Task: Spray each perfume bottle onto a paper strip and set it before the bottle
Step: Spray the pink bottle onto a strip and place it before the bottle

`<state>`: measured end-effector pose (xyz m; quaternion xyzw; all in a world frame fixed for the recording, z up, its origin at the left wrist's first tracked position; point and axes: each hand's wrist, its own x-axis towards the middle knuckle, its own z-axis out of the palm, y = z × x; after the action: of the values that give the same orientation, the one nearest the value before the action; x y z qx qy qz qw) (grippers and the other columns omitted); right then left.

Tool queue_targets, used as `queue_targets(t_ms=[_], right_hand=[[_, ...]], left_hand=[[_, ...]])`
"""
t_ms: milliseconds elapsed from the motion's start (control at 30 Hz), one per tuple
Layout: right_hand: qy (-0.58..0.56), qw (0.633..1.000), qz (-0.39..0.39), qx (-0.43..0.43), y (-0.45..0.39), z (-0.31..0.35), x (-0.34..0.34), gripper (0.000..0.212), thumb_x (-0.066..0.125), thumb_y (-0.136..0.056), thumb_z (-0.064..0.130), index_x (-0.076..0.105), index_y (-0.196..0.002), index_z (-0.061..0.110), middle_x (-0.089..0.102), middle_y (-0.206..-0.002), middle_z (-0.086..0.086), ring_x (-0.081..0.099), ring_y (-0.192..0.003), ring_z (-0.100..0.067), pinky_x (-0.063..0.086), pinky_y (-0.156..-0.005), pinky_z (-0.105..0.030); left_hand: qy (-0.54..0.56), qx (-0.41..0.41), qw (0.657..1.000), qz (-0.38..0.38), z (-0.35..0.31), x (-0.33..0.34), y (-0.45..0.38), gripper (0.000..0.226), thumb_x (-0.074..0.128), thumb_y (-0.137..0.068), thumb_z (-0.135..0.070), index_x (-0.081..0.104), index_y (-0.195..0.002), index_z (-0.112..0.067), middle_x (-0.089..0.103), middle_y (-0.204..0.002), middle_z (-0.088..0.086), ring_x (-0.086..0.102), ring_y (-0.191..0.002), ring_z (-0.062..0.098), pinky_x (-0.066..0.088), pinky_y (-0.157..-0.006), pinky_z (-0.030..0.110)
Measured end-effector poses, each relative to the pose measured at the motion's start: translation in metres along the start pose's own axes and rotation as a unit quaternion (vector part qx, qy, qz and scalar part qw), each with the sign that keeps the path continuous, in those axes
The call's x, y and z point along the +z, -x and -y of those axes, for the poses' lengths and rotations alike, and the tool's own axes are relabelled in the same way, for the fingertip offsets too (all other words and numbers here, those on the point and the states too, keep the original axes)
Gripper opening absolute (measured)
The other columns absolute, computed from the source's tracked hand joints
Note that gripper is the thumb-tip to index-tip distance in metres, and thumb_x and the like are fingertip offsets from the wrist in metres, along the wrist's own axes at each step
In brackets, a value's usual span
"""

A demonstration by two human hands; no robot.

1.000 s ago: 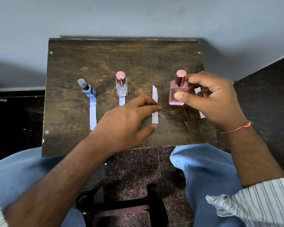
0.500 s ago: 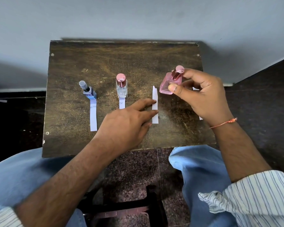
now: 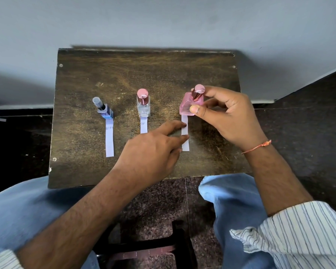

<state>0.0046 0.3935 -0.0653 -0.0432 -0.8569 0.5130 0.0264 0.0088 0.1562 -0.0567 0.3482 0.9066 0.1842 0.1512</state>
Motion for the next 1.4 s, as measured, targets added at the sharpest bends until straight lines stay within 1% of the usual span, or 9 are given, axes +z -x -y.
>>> queue_targets(t_ms=[200,467,700,833,1033,1133,1233,1300,1400], right_hand=[[0.006,1.000,0.015,0.008,-0.002,0.000,0.003,0.039,0.086,-0.092,0.026,0.079,-0.130,0.025,0.080,-0.120,0.012,0.075,-0.090,-0.008,0.057,-0.089,-0.024],[0.012,1.000,0.022,0.008,-0.002,0.003,0.002,0.040,0.086,-0.093,0.022,0.077,-0.132,0.022,0.080,-0.119,0.008,0.074,-0.092,-0.005,0.056,-0.089,-0.019],[0.008,1.000,0.019,0.008,-0.001,0.004,0.002,0.041,0.085,-0.093,0.023,0.076,-0.133,0.024,0.080,-0.122,0.009,0.076,-0.095,-0.009,0.063,-0.092,-0.031],[0.005,1.000,0.020,0.015,0.000,0.007,0.002,0.043,0.086,-0.093,0.020,0.075,-0.134,0.024,0.079,-0.123,0.009,0.076,-0.096,-0.009,0.062,-0.093,-0.030],[-0.003,0.999,0.023,0.030,0.004,0.009,-0.006,0.069,0.094,-0.083,0.019,0.066,-0.145,0.031,0.076,-0.128,0.014,0.078,-0.106,-0.012,0.065,-0.087,-0.030],[0.045,0.998,-0.004,0.033,0.007,0.007,-0.025,0.072,0.094,-0.083,0.025,0.063,-0.148,0.033,0.074,-0.127,0.020,0.075,-0.105,-0.005,0.060,-0.080,-0.018],[0.143,0.989,-0.034,0.022,0.012,0.001,-0.052,0.056,0.089,-0.088,0.025,0.069,-0.140,0.034,0.074,-0.122,0.012,0.070,-0.095,-0.008,0.048,-0.078,-0.005],[0.186,0.982,-0.031,0.029,0.016,-0.007,-0.071,0.050,0.087,-0.088,0.021,0.073,-0.133,0.036,0.069,-0.116,0.005,0.066,-0.092,-0.019,0.046,-0.080,-0.008],[0.217,0.973,0.018,0.073,0.022,-0.018,-0.090,0.053,0.083,-0.088,0.018,0.071,-0.134,0.042,0.058,-0.118,0.003,0.062,-0.099,-0.017,0.045,-0.080,-0.018]], left_hand=[[0.007,-0.007,1.000,-0.006,0.000,0.002,0.000,0.041,0.050,-0.109,-0.043,0.060,-0.148,-0.047,0.036,-0.165,-0.029,0.076,-0.107,0.012,0.069,-0.074,0.045],[0.008,-0.005,1.000,-0.003,0.002,0.004,0.000,0.042,0.050,-0.108,-0.043,0.059,-0.149,-0.047,0.034,-0.166,-0.030,0.076,-0.108,0.012,0.069,-0.074,0.046],[0.014,-0.004,1.000,-0.006,0.000,0.003,0.000,0.042,0.048,-0.109,-0.044,0.059,-0.150,-0.047,0.034,-0.166,-0.030,0.076,-0.107,0.011,0.069,-0.076,0.045],[0.017,-0.001,1.000,-0.008,0.001,0.004,0.000,0.042,0.048,-0.109,-0.046,0.058,-0.150,-0.047,0.033,-0.166,-0.030,0.075,-0.107,0.011,0.069,-0.076,0.045],[0.038,0.002,0.999,-0.023,0.007,0.005,0.001,0.047,0.052,-0.107,-0.047,0.051,-0.154,-0.047,0.034,-0.165,-0.025,0.074,-0.110,0.014,0.068,-0.075,0.045],[0.057,0.005,0.997,-0.042,0.012,0.004,0.000,0.049,0.056,-0.106,-0.045,0.051,-0.154,-0.045,0.043,-0.156,-0.024,0.073,-0.106,0.011,0.067,-0.075,0.042],[0.068,0.011,0.996,-0.063,0.014,0.003,-0.001,0.046,0.060,-0.105,-0.042,0.057,-0.151,-0.040,0.053,-0.143,-0.024,0.072,-0.100,0.010,0.066,-0.070,0.040],[0.069,0.010,0.995,-0.069,0.014,0.003,-0.001,0.046,0.061,-0.105,-0.041,0.059,-0.151,-0.039,0.057,-0.138,-0.024,0.073,-0.099,0.010,0.065,-0.069,0.038],[0.072,0.009,0.994,-0.076,0.014,0.002,-0.001,0.045,0.062,-0.105,-0.039,0.060,-0.150,-0.038,0.060,-0.134,-0.023,0.073,-0.097,0.010,0.065,-0.067,0.039]])
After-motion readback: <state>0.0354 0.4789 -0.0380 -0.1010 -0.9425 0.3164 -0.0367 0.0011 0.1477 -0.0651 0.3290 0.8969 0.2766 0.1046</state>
